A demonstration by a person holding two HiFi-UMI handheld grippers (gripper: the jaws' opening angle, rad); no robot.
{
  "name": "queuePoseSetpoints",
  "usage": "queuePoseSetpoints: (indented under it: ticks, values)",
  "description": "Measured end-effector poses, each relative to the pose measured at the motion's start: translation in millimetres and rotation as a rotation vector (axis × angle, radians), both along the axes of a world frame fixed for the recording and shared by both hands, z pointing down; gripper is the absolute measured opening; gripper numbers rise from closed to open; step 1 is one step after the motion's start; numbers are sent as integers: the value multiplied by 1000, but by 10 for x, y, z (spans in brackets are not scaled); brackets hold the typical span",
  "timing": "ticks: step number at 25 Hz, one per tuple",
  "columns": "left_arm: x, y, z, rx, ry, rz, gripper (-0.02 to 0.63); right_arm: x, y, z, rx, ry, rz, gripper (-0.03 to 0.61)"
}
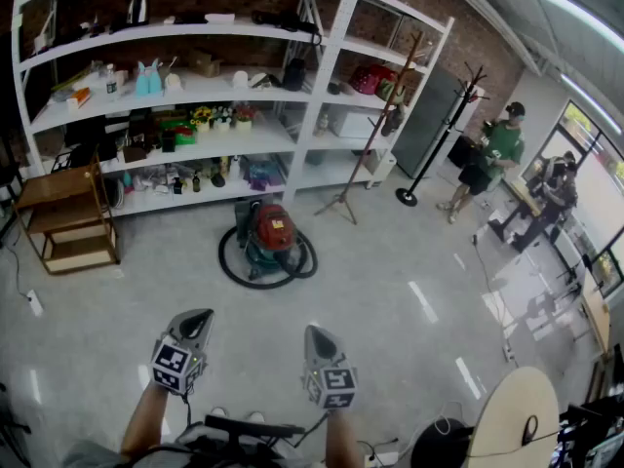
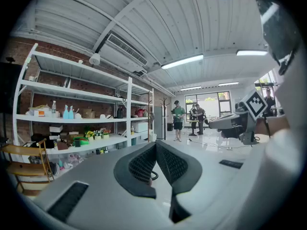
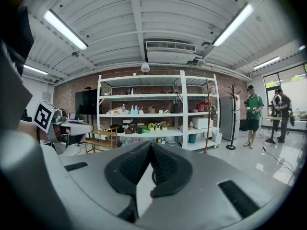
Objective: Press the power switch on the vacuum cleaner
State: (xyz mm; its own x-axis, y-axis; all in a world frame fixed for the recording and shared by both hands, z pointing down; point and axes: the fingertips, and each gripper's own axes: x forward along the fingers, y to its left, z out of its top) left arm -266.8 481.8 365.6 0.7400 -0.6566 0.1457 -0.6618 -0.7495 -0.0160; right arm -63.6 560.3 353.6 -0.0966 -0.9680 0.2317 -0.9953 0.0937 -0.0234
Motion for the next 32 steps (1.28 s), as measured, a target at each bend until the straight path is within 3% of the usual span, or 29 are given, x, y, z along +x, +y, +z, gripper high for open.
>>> queuePoseSetpoints:
  ticks: [13, 32]
  values:
    - [48, -17, 9, 4, -5, -4, 9, 108, -7, 48, 29, -24, 4, 8]
    - [584, 53, 135, 20, -17, -42, 9, 643, 27, 240, 36, -1, -38, 8]
